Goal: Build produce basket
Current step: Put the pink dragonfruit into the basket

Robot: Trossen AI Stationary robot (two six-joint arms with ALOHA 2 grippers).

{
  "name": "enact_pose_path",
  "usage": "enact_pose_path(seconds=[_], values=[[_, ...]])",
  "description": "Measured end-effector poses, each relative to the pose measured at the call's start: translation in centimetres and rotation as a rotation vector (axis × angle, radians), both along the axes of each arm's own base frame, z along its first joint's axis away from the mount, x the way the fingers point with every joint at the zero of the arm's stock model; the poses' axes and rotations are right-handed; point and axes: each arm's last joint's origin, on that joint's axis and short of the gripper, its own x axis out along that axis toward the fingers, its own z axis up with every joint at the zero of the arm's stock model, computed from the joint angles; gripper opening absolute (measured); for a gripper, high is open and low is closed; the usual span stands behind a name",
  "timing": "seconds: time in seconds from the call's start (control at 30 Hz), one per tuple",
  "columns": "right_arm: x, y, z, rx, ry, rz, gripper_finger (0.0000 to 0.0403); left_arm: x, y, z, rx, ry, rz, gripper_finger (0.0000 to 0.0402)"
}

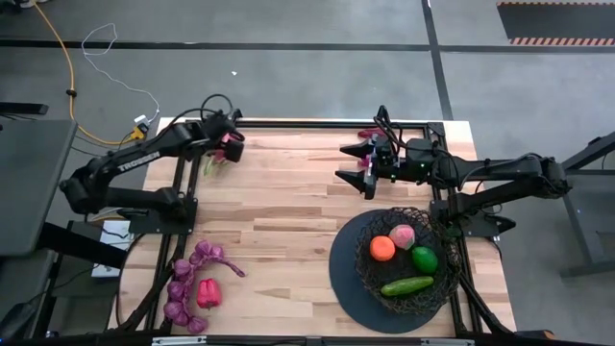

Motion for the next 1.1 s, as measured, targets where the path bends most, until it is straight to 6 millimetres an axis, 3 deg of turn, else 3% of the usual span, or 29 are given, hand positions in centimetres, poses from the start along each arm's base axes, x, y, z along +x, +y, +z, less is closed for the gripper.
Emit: enact_pose_path(seconds=[0.17, 0.7, 1.0, 1.1], values=[[0.0, 0.0, 0.0, 0.000, 0.000, 0.000, 0.0387, -0.6, 0.8, -1.3, -0.011, -0.002, 0.049, 0.0312], [0.0, 0.0, 0.0, -0.001, 0.000, 0.000, 0.0387, -0.5, 1.0, -1.2, 0.023, -0.020, 0.093, 0.0316], [0.0, 0.0, 0.0, 0.001, 0.000, 0.001, 0.0387, -0.2, 1.5, -1.6, 0.053, -0.009, 0.146, 0.0390], [0.0, 0.0, 0.0, 0.002, 0.000, 0.001, 0.0387, -0.1, 1.5, -1.6, 0.053, -0.015, 0.150, 0.0396]])
